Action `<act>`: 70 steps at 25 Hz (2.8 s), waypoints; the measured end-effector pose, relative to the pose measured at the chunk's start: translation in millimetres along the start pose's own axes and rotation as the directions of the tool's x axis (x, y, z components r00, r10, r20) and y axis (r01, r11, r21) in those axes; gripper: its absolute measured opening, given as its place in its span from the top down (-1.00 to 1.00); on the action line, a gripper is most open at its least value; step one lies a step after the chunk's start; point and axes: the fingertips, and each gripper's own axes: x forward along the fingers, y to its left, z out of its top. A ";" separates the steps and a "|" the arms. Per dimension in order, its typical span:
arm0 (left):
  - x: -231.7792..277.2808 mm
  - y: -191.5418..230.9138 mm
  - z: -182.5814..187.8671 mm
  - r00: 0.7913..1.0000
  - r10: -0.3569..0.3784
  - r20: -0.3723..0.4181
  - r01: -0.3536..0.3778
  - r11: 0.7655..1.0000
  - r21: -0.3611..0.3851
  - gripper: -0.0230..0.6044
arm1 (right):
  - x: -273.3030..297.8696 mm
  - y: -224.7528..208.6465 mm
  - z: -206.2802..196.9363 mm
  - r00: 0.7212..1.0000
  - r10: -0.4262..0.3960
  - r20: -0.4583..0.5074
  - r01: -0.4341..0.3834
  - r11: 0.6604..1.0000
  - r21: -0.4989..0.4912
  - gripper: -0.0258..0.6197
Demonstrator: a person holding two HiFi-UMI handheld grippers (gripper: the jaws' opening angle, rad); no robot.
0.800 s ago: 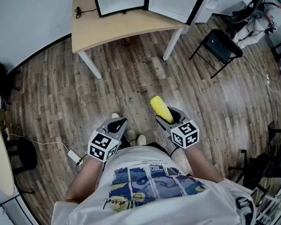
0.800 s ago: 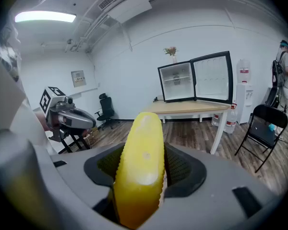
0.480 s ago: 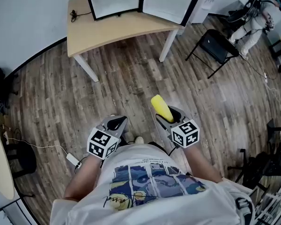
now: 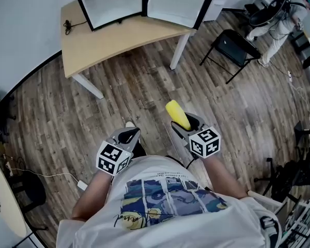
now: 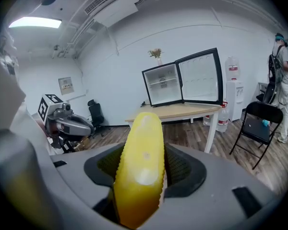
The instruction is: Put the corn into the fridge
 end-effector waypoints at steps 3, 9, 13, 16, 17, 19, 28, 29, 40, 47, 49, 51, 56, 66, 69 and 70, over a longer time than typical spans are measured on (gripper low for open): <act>14.4 34.3 24.3 1.000 -0.023 0.013 0.023 1.000 0.018 0.90 | 23.1 -12.4 20.0 0.999 -0.041 -0.003 0.041 0.999 0.011 0.15; 26.3 113.8 76.5 0.997 -0.065 0.050 0.061 0.996 0.067 0.90 | 88.3 -32.8 85.4 0.997 -0.082 -0.013 0.082 0.997 -0.016 0.15; 18.7 164.6 92.8 0.995 -0.069 0.067 0.063 0.995 0.080 0.90 | 138.5 -39.7 127.5 0.996 -0.091 -0.013 0.091 0.995 -0.038 0.15; 11.3 199.5 87.3 0.997 -0.049 0.068 0.047 0.998 0.032 0.90 | 175.8 -37.6 150.5 0.997 -0.078 -0.009 0.077 0.996 -0.054 0.15; 9.6 209.5 85.6 0.997 -0.038 0.067 0.037 0.999 0.013 0.90 | 186.4 -37.5 158.2 0.997 -0.076 -0.007 0.075 0.996 -0.054 0.15; 5.3 224.3 84.7 0.997 -0.020 0.073 0.022 1.000 -0.020 0.90 | 203.9 -38.5 173.0 0.997 -0.072 -0.006 0.072 0.996 -0.055 0.15; 4.6 300.6 97.0 0.993 0.079 0.086 -0.070 0.992 -0.106 0.90 | 294.7 -80.7 238.8 0.997 -0.077 -0.001 0.076 0.993 -0.085 0.15; 7.2 309.6 100.3 0.992 0.095 0.085 -0.085 0.990 -0.110 0.90 | 307.1 -88.6 246.3 0.997 -0.074 -0.002 0.073 0.993 -0.088 0.15; 28.8 418.9 163.4 0.935 0.344 0.088 -0.320 0.924 -0.210 0.90 | 447.9 -154.2 340.1 1.000 0.009 -0.026 -0.013 0.990 -0.140 0.15; 50.1 459.3 189.5 0.902 0.425 0.073 -0.394 0.881 -0.260 0.90 | 526.4 -196.1 380.1 0.999 0.029 -0.037 -0.034 0.990 -0.137 0.15; 51.3 468.6 193.6 0.887 0.456 0.067 -0.423 0.863 -0.276 0.90 | 547.5 -207.4 390.0 0.999 0.027 -0.037 -0.032 0.990 -0.138 0.15; 50.3 476.8 195.7 0.869 0.491 0.062 -0.454 0.841 -0.296 0.90 | 568.3 -217.3 398.8 0.999 0.026 -0.039 -0.031 0.989 -0.146 0.15; 45.3 494.6 192.7 0.822 0.569 0.035 -0.527 0.781 -0.336 0.90 | 619.3 -238.4 417.7 0.999 0.017 -0.036 -0.022 0.988 -0.154 0.15; 31.9 508.2 182.6 0.743 0.668 -0.029 -0.619 0.671 -0.409 0.90 | 707.4 -262.3 425.7 0.996 -0.018 -0.092 0.002 0.983 -0.181 0.15; 30.6 511.0 180.0 0.732 0.680 -0.047 -0.632 0.651 -0.420 0.90 | 727.0 -270.7 431.0 0.995 -0.043 -0.091 0.025 0.982 -0.186 0.15; 29.7 511.7 179.2 0.728 0.684 -0.053 -0.636 0.645 -0.423 0.90 | 732.9 -273.3 432.9 0.995 -0.052 -0.090 0.035 0.982 -0.186 0.15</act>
